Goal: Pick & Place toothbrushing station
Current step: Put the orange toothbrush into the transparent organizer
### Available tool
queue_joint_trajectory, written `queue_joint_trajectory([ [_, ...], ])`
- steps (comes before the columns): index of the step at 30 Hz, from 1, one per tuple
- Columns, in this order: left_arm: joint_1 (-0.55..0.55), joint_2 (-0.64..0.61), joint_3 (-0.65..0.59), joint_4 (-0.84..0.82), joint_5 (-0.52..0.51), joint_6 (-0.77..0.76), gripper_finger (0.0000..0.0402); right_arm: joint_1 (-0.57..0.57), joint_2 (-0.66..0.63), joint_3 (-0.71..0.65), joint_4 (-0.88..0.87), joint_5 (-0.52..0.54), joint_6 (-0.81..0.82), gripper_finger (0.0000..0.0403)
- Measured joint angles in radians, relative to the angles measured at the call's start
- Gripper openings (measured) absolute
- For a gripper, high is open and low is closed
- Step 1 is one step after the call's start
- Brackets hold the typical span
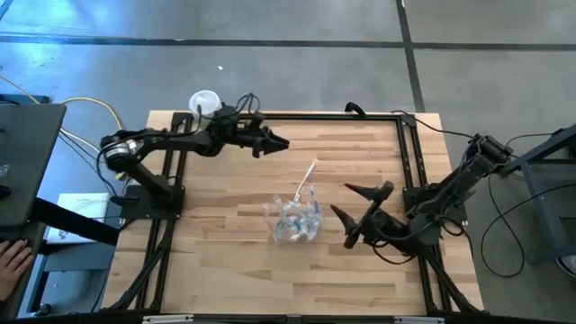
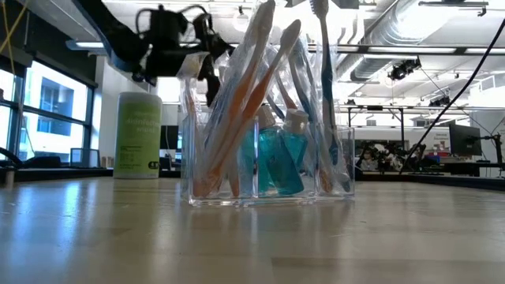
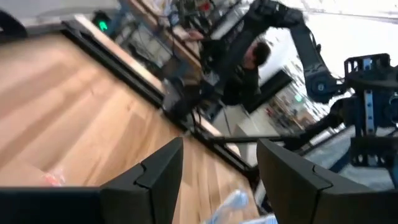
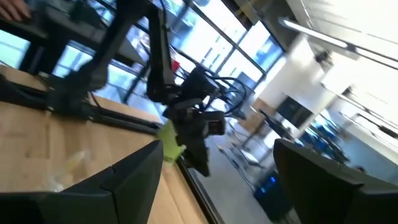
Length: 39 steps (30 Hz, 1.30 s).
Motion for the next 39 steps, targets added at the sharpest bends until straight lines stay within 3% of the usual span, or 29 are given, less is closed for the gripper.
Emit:
queue_joint_trajectory([
  [6, 0.009, 0.094, 0.057, -0.021, 0.063, -0.002, 0.02, 0.034, 0.0, 0.0, 0.0, 0.179, -0.007, 0.0298],
  [14, -0.013, 0.111, 0.08, -0.14, -0.151, 0.016, 0.02, 0.029, -0.045, 0.0, -0.022, 0.193, -0.016, 0.0298],
  [19, -0.041, 0.111, 0.138, -0.346, -0.24, 0.016, 0.02, 0.005, -0.07, 0.0, -0.04, 0.189, -0.033, 0.0298],
  [26, -0.103, 0.111, 0.249, -0.585, -0.458, 0.015, 0.02, -0.03, -0.089, 0.0, -0.078, 0.188, -0.034, 0.0298],
  [30, -0.134, 0.111, 0.287, -0.61, -0.479, 0.01, 0.02, -0.031, -0.093, 0.0, -0.107, 0.189, -0.034, 0.0298],
  [39, -0.245, 0.117, 0.29, -0.613, -0.631, -0.085, 0.02, -0.031, -0.089, 0.0, -0.202, 0.188, 0.015, 0.0298],
])
